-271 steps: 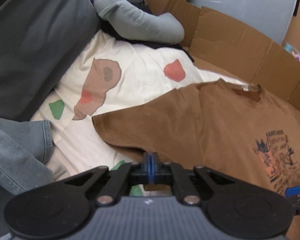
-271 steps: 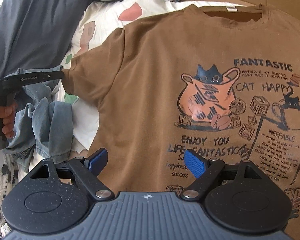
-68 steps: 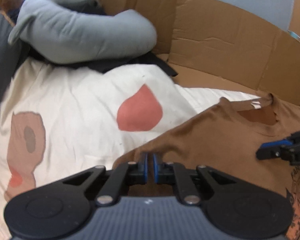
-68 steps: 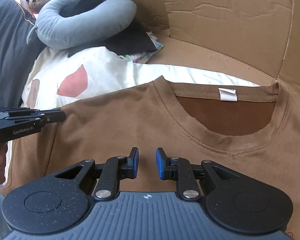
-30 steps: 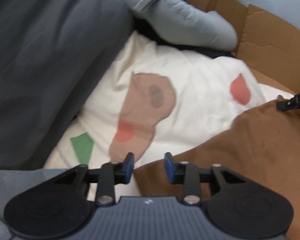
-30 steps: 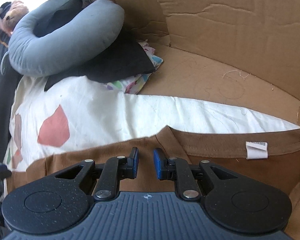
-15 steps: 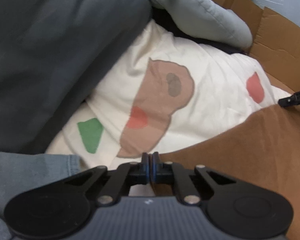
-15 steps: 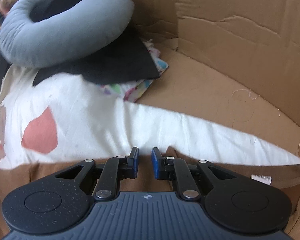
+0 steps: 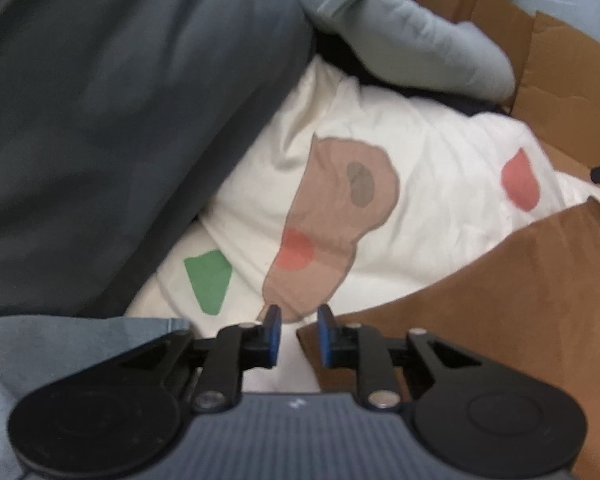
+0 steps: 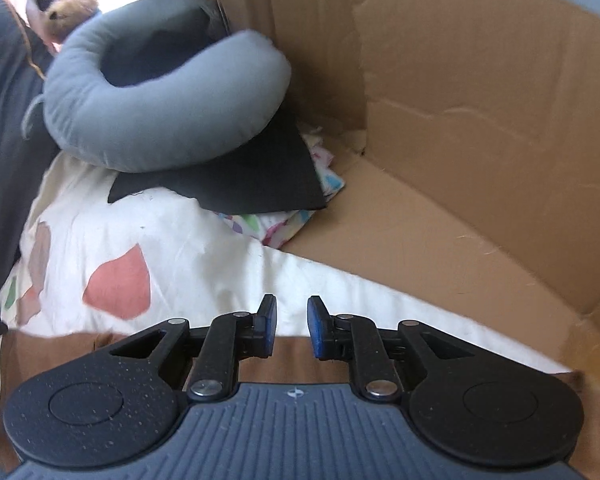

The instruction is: Fold clothes

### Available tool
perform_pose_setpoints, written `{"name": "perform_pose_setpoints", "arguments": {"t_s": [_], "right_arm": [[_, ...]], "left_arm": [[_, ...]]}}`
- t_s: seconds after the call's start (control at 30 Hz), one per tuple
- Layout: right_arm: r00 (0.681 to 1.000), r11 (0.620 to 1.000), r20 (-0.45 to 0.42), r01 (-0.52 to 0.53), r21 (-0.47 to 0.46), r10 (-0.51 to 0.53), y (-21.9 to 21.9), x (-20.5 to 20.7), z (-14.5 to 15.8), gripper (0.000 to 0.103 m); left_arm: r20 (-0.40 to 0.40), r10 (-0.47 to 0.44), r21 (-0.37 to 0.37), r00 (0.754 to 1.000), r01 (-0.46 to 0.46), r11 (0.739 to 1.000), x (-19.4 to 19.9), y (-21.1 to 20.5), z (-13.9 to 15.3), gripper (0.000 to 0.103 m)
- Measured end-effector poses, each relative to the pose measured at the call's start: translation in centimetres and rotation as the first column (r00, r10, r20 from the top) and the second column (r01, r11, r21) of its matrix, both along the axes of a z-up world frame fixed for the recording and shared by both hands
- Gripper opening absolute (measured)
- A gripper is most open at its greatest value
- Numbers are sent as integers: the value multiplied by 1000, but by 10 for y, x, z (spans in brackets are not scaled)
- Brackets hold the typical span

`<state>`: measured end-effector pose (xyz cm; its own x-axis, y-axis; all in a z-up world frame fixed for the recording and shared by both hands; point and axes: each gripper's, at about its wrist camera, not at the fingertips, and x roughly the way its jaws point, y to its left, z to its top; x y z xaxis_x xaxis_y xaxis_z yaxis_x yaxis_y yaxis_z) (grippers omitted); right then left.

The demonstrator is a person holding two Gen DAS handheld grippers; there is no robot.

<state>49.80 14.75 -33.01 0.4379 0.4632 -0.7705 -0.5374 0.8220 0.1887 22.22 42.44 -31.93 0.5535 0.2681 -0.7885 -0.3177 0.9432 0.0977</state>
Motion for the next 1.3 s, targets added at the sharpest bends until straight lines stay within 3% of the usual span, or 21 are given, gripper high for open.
{"name": "perform_pose_setpoints", "arguments": {"t_s": [0.17,0.33,0.47,0.77,1.07,1.3], "right_arm": [[998,998,15,55,-20,-55,-54,-5,13,23],[992,991,21,128,-39,-128,-113,-9,24,23],[982,981,28,187,-54,-186,-159,-12,33,23],[919,910,-21,387,-147,-394,-259,-26,-17,23],[854,853,-38,513,-92,-518,-285,-23,-58,23],[836,833,19,548,-78,-549,-279,-6,-66,23]], "left_arm": [[43,-38,-12,998,38,999,-2,-20,14,29],[75,-64,-29,995,67,997,-4,-39,22,44],[90,-77,-54,993,82,995,-5,-54,22,46],[79,-146,-78,986,152,985,-19,-90,15,46],[60,-126,-114,990,132,985,-39,-100,11,50],[59,-93,-152,994,100,983,-55,-104,12,51]]}}
